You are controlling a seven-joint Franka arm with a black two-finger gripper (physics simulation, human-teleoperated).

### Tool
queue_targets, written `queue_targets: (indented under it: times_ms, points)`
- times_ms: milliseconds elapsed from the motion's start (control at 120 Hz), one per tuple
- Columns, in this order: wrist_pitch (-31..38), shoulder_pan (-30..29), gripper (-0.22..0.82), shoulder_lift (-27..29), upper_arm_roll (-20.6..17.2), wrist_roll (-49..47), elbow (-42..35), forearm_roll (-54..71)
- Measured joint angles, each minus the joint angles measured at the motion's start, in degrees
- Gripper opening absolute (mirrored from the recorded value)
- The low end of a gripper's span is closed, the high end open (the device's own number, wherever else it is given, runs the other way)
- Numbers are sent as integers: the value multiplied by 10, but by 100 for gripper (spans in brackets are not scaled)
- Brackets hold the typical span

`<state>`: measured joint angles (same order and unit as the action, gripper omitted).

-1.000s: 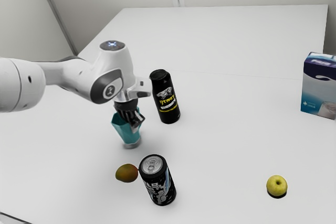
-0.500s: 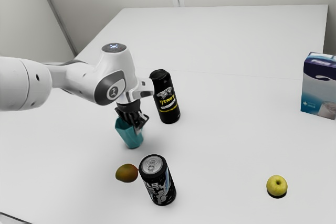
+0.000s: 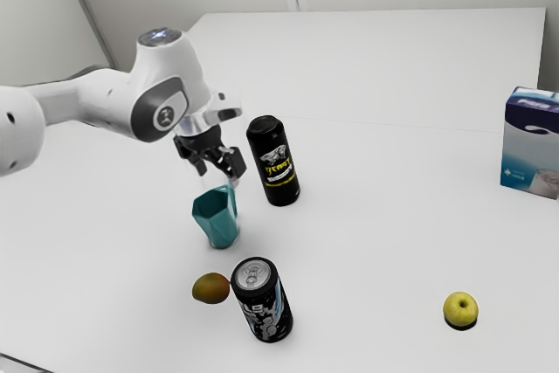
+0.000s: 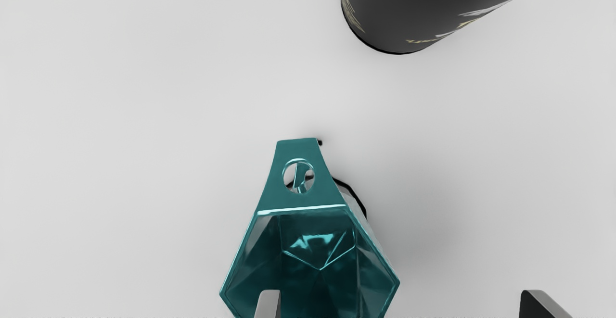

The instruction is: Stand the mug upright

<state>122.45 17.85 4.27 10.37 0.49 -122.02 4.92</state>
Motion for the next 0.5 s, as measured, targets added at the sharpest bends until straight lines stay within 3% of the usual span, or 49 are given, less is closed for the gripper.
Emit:
queue_targets:
  times_ms: [183,308,500]
  points:
    - [-68,-3,58,-52,-17,17,138,-16]
    - [-117,-50,59,-60,-73,36,207,-34]
    - [-205,-75,60,-59,-85,74,286,-47]
